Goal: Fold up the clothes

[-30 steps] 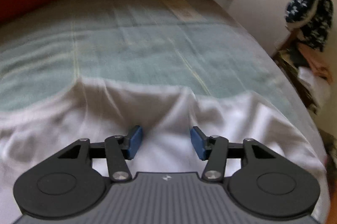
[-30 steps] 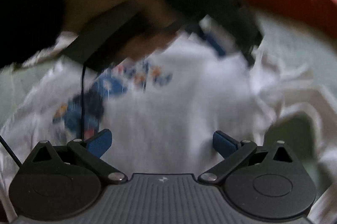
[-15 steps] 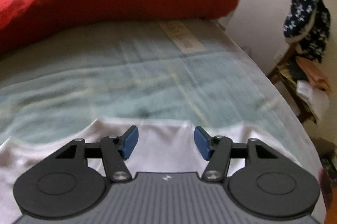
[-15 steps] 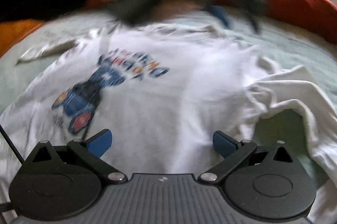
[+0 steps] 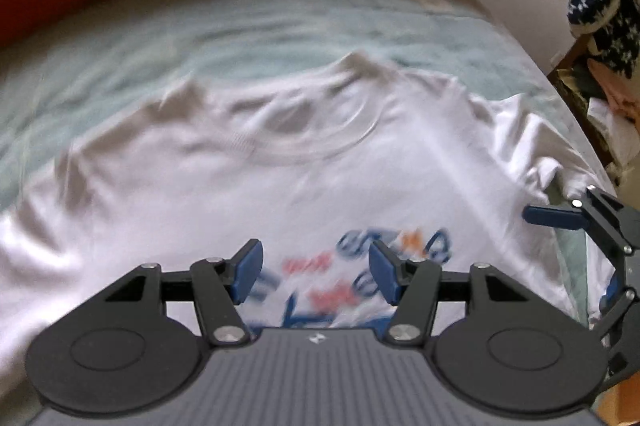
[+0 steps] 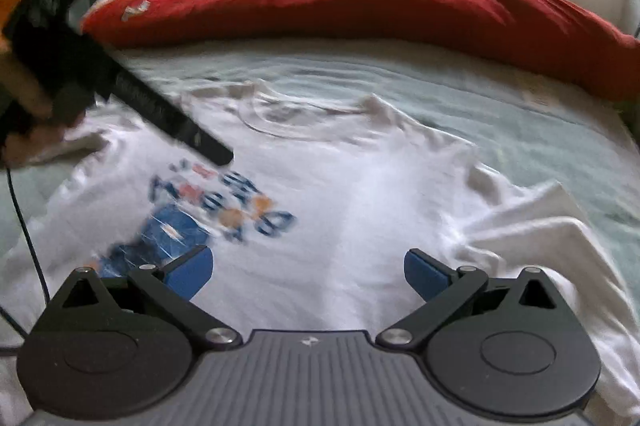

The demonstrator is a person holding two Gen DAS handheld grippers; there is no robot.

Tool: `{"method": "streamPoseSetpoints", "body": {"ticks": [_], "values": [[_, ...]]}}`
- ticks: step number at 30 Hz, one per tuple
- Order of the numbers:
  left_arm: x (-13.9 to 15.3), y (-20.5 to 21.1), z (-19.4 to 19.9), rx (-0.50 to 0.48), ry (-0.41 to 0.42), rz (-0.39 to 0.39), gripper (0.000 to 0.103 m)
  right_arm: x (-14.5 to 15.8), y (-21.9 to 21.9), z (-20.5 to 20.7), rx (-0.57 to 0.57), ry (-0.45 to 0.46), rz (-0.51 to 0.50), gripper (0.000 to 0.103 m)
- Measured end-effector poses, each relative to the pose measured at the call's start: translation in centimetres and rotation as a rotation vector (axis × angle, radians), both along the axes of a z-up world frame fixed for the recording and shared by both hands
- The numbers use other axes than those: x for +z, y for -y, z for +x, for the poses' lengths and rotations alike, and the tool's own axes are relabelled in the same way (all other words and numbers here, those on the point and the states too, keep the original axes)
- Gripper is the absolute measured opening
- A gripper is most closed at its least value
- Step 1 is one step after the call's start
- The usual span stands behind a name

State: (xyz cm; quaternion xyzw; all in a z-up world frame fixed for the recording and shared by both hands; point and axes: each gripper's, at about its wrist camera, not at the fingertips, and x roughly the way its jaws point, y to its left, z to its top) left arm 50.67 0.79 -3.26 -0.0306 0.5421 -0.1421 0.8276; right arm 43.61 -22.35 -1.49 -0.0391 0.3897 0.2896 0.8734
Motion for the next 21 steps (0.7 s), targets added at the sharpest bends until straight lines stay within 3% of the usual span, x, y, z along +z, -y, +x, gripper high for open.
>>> {"method": "streamPoseSetpoints", "body": {"ticks": [3, 6, 8, 10, 14, 16, 21], "values": [[-1.1, -2.3, -0.8, 0.036, 0.011, -0.015, 0.059, -1.1, -2.0, 0.7, 0.073, -0.061, 0.022, 0.103], [-1.3, -5.0, -2.2, 0.095, 0.022, 0.008, 0.060, -3.2, -1.7, 0.3, 0.024, -0.066, -0.095, 0.103], [-1.3, -7.1, -3.2, 0.136, 0.010, 0.024, 0.060, -3.6, -0.1, -0.7, -0.031, -0.046, -0.130, 0.103], [-0.9, -8.6, -3.5, 0.160, 0.001, -0.009, 0.059, -3.7, 1.4, -1.4, -0.076, -0.065, -0.135, 0.103], [-0.2, -8.7, -2.7, 0.119, 0.022, -0.066, 0.058, -2.5, 0.8, -1.5, -0.156, -0.077, -0.165, 0.103], [-0.5, -8.1, -2.4, 0.074, 0.024, -0.093, 0.059, -1.7, -0.5, -1.0, -0.174, -0.055, -0.132, 0.103], [-1.5, -8.4, -5.3, 0.004, 0.064, -0.044, 0.061, -2.5, -4.2, -0.3, -0.131, -0.066, -0.182, 0.103]]}}
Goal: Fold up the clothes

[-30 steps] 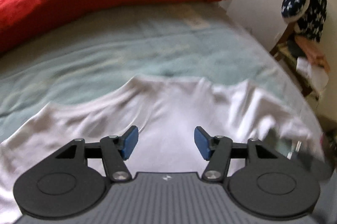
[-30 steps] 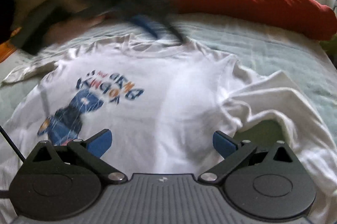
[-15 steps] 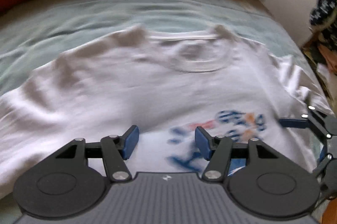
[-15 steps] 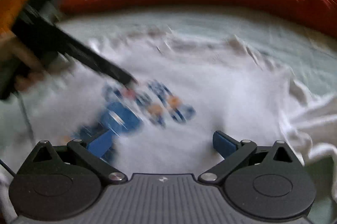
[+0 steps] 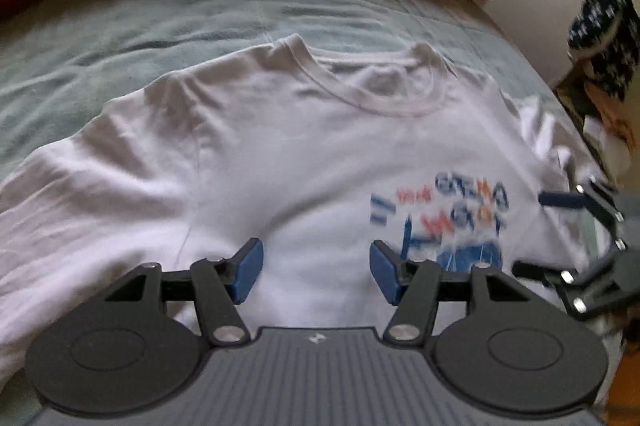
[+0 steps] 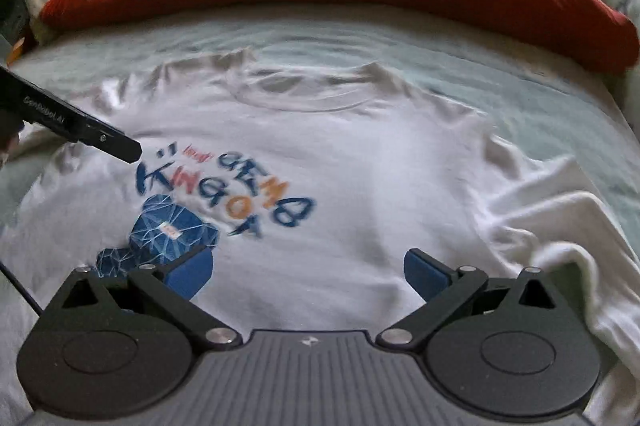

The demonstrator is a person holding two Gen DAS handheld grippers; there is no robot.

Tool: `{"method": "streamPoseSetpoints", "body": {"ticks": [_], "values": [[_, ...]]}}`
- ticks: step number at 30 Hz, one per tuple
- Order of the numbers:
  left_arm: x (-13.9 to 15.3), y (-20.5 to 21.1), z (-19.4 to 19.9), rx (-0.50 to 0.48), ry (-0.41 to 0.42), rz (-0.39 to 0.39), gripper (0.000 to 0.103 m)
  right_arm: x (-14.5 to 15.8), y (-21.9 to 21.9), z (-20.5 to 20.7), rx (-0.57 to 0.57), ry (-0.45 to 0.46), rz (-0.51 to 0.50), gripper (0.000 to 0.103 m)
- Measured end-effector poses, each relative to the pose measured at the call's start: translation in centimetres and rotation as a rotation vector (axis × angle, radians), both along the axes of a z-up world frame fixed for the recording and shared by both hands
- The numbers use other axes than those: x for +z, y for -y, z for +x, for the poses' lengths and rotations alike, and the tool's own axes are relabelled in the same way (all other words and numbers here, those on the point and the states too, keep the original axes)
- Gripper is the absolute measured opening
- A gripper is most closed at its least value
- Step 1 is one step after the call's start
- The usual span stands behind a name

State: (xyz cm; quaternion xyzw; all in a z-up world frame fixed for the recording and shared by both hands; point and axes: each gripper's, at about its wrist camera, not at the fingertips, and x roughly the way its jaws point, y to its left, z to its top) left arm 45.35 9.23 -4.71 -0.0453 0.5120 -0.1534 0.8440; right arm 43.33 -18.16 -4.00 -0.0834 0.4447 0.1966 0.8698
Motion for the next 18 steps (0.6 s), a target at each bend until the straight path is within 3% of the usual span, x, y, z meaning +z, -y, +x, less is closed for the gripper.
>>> {"method": "streamPoseSetpoints", "body": {"ticks": [5, 8, 10, 14, 18], "values": [[1.1, -1.2, -4.6, -0.089, 0.062, 0.091, 0.059, -0.8, 1.6, -1.8, -0.055, -0.003, -0.023, 0.103], [1.5, -0.6, -5.7, -0.165, 0.114, 0.076, 0.059, 0.2, 1.1, -2.0, -0.069, 0.007, -0.021, 0.103], [0.7, -0.2, -6.0, -0.198, 0.104, 0.079, 0.061, 0.6, 0.2, -2.1, -0.040, 0.027, -0.010, 0.103], [-0.2, -1.6, -8.3, -0.145, 0.090, 0.094, 0.062, -0.3, -1.4, -2.6, 0.067, 0.005, -0.058, 0.103], [0.8, -2.3, -10.5, -0.122, 0.063, 0.110, 0.059, -0.6, 0.7, -3.3, 0.070, -0.024, -0.041, 0.103]]}}
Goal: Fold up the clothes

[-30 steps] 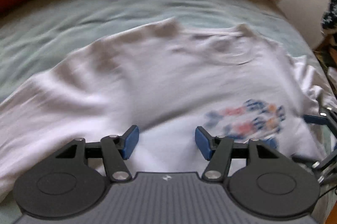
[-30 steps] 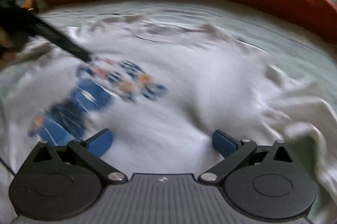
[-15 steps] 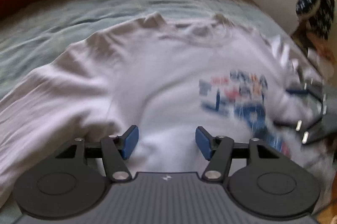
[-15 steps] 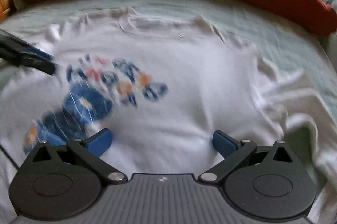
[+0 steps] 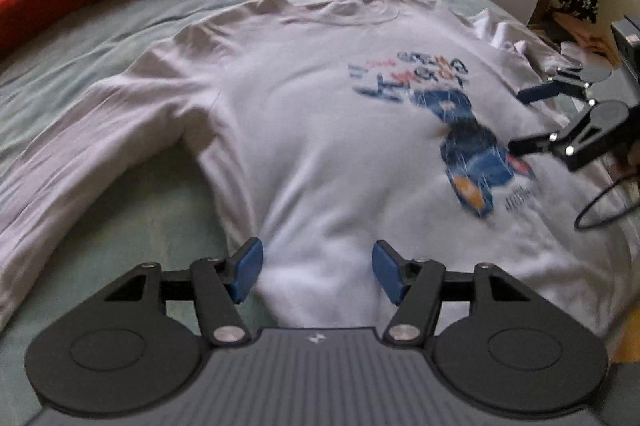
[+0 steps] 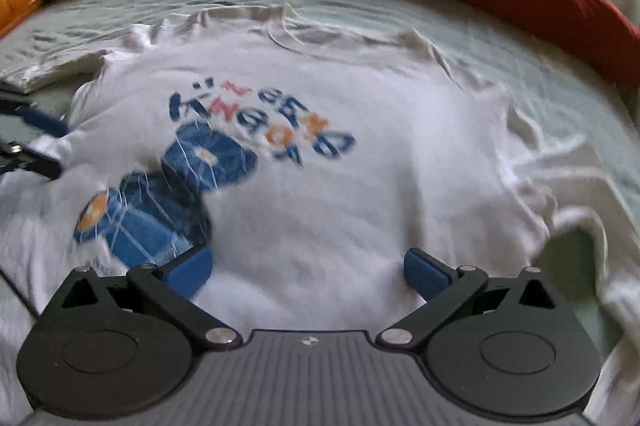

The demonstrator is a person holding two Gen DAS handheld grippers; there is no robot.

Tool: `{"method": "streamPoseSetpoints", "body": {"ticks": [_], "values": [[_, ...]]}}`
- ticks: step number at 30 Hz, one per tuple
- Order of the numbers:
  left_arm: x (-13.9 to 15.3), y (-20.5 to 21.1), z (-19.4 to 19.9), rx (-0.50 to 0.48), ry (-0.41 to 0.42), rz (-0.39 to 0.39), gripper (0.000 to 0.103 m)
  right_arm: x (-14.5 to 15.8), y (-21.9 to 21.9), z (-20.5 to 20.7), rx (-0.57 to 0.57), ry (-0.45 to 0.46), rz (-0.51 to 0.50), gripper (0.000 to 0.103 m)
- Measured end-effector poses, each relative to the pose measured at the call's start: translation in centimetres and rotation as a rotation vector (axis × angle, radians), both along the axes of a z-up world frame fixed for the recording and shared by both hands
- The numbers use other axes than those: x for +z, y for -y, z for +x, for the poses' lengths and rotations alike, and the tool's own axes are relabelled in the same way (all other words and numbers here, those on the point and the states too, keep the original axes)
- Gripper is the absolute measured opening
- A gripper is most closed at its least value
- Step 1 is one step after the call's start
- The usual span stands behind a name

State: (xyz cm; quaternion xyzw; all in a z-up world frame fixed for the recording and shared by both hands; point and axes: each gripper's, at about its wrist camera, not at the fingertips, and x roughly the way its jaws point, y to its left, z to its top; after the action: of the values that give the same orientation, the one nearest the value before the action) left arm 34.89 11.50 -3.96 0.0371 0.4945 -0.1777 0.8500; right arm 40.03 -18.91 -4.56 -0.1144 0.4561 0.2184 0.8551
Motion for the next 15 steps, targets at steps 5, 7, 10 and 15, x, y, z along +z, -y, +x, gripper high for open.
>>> {"method": "streamPoseSetpoints", "body": {"ticks": [5, 7, 10, 15], "values": [[1.2, 2.2, 0.3, -0.083, 0.035, -0.056, 0.062, 1.7, -0.3, -0.3, 0.020, 0.031, 0.002, 0.103], [0.2, 3.1, 0.6, -0.098, 0.001, -0.042, 0.062, 1.9, -1.3, -0.4, 0.062, 0.033, 0.022, 0.103], [-0.9, 2.5, -0.6, -0.072, -0.036, -0.024, 0.063, 0.8, -1.7, -0.9, 0.111, 0.001, 0.005, 0.103], [-0.4, 0.3, -4.0, -0.028, -0.105, 0.016, 0.064, 0.0, 0.7, -3.5, 0.116, -0.030, -0.011, 0.103]]}}
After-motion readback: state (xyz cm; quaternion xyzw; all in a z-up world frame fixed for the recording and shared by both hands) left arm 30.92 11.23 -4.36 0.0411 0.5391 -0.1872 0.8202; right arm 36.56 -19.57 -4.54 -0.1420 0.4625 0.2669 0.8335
